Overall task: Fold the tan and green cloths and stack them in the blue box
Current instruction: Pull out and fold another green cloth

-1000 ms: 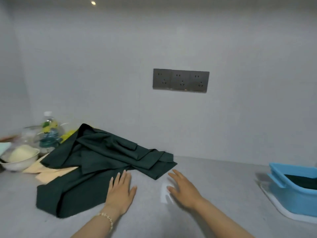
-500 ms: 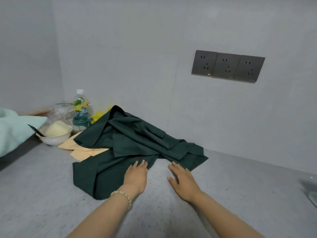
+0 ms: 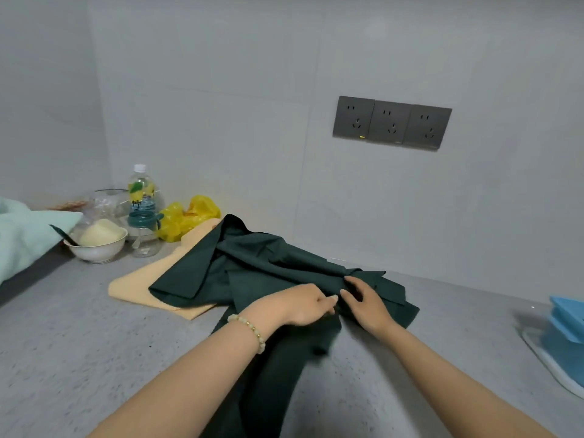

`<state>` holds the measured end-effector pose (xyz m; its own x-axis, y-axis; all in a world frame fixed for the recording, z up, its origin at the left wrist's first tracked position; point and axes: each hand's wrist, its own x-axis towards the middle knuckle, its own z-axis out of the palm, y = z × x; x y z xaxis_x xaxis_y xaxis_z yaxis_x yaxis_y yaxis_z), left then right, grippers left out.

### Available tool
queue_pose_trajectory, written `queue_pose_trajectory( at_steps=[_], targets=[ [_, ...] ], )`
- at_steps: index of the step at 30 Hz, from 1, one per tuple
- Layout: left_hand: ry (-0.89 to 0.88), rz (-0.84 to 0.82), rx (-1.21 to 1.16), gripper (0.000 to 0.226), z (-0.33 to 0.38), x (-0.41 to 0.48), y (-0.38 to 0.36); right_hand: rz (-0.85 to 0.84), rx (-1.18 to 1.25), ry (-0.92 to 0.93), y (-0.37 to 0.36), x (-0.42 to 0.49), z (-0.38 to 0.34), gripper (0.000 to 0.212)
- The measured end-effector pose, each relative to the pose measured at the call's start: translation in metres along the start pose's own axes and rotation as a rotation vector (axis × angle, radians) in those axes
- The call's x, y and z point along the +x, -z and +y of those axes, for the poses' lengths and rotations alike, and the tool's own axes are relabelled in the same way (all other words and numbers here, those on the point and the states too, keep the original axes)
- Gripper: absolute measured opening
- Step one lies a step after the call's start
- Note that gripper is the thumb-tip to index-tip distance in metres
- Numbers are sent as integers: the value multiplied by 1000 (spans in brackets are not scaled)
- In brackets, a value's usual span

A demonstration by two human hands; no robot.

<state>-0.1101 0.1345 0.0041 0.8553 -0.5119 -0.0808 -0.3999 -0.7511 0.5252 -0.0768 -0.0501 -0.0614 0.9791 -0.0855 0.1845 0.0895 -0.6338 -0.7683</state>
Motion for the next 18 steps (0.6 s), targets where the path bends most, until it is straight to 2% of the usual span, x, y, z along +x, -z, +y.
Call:
queue_pose_trajectory(
  at_steps=[2, 3, 5, 6, 8, 10, 14, 18],
  targets=[
    [28, 148, 40, 52, -12, 6, -8, 21, -8, 23, 9, -6, 6, 49],
    [67, 194, 101, 72, -20, 9, -15, 10, -17, 43, 11, -8, 7, 56],
    [169, 175, 204, 107, -39, 13, -37, -33, -117, 111, 12, -8, 10, 76],
    [207, 158, 252, 114, -50, 16, -49, -42, -189, 146, 9, -6, 12, 85],
    [256, 182, 295, 116, -76, 22, -69, -15, -291, 192, 3, 0, 12, 92],
    [280, 225, 269, 111, -99, 27, -72, 4, -317, 220, -5, 9, 8, 87],
    [237, 231, 261, 112, -141, 38, -50, -49, -245, 215, -26, 36, -5, 69],
    [205, 259, 283, 114, -192, 43, -11, -115, -193, 192, -56, 69, -20, 62]
  ],
)
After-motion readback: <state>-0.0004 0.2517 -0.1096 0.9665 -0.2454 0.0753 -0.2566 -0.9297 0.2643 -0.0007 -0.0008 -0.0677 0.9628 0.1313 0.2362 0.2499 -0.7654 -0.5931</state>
